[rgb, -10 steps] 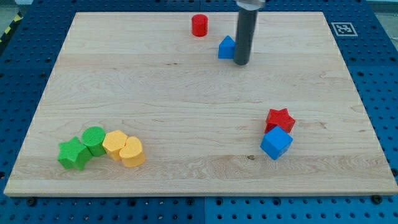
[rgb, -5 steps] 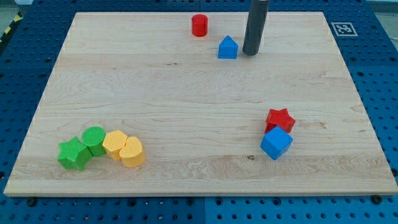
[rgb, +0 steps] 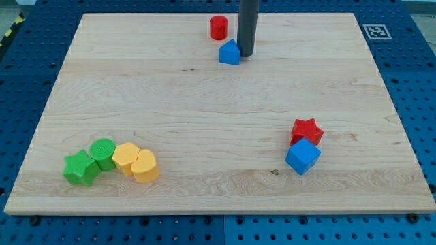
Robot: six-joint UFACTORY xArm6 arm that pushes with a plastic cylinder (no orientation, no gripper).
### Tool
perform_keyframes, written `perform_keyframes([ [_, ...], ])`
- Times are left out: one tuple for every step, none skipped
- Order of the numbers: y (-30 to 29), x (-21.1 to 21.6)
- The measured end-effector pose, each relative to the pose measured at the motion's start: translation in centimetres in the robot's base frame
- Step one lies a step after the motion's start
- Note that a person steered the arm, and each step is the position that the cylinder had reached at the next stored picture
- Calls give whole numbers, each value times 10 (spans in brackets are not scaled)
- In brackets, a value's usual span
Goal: Slide blue triangle to the top center
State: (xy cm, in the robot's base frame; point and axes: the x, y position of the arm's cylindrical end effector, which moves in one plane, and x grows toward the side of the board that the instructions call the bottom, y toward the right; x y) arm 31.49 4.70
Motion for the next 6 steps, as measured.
perform_keyframes([
  [-1, 0],
  [-6, 0],
  [-14, 0],
  [-4, 0],
  [48, 25],
  [109, 88],
])
